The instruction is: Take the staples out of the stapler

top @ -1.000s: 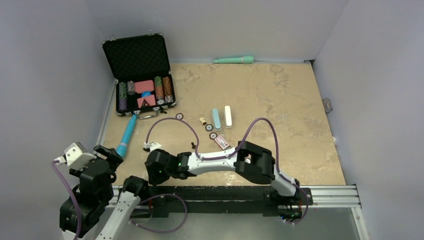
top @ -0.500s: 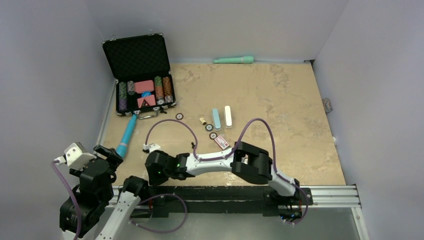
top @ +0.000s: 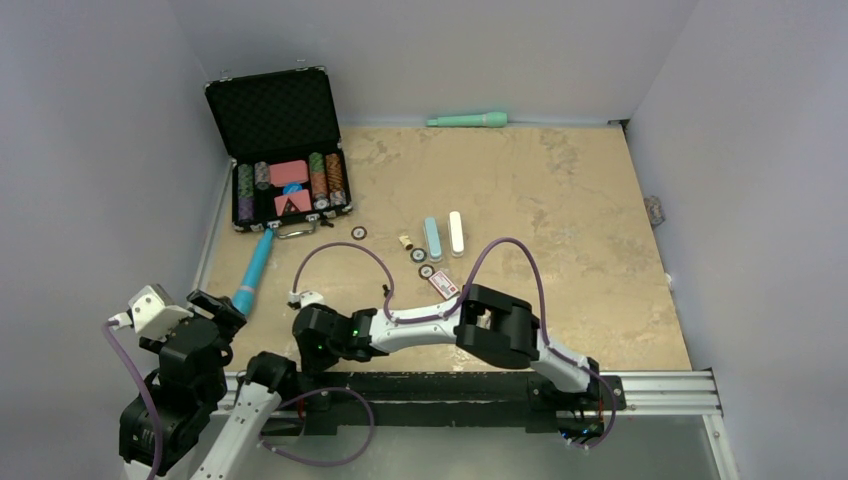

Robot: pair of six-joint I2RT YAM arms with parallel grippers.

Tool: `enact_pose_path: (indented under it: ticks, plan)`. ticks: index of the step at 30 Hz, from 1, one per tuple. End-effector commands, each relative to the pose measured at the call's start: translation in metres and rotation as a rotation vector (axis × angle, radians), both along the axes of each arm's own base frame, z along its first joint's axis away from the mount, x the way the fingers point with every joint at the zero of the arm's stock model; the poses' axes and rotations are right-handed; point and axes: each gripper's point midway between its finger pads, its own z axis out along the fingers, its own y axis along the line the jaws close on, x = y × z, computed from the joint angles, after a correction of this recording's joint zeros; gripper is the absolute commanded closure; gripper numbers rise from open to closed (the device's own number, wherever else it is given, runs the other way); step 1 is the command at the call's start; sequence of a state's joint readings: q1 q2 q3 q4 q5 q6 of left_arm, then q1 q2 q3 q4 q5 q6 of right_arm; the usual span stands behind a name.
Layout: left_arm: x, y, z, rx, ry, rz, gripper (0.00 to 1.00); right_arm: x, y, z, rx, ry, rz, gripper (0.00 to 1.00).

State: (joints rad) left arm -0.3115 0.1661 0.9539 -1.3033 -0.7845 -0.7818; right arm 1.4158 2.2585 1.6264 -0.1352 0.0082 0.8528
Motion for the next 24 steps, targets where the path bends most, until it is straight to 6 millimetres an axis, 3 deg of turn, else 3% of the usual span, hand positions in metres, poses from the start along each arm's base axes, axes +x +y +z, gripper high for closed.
enact_pose_path:
  ticks: [1,7,15,20,24]
  plan:
    - [0.001,0.001,0.008,0.0,-0.033,0.0,0.28,0.007,-0.005,-0.003,-0.013,-0.011,-0.032,0.79]
    - [0.001,0.0,0.008,0.0,-0.033,-0.003,0.29,0.023,-0.024,-0.007,-0.04,-0.024,-0.079,0.79]
    - [0.001,0.0,0.007,0.0,-0.031,-0.006,0.29,0.045,-0.066,-0.02,-0.072,-0.023,-0.173,0.79]
    - [0.001,-0.001,0.007,-0.001,-0.032,-0.008,0.29,0.058,-0.088,-0.02,-0.082,-0.032,-0.215,0.79]
    - [0.002,-0.001,0.007,-0.001,-0.031,-0.012,0.29,0.064,-0.096,-0.007,-0.077,-0.051,-0.233,0.79]
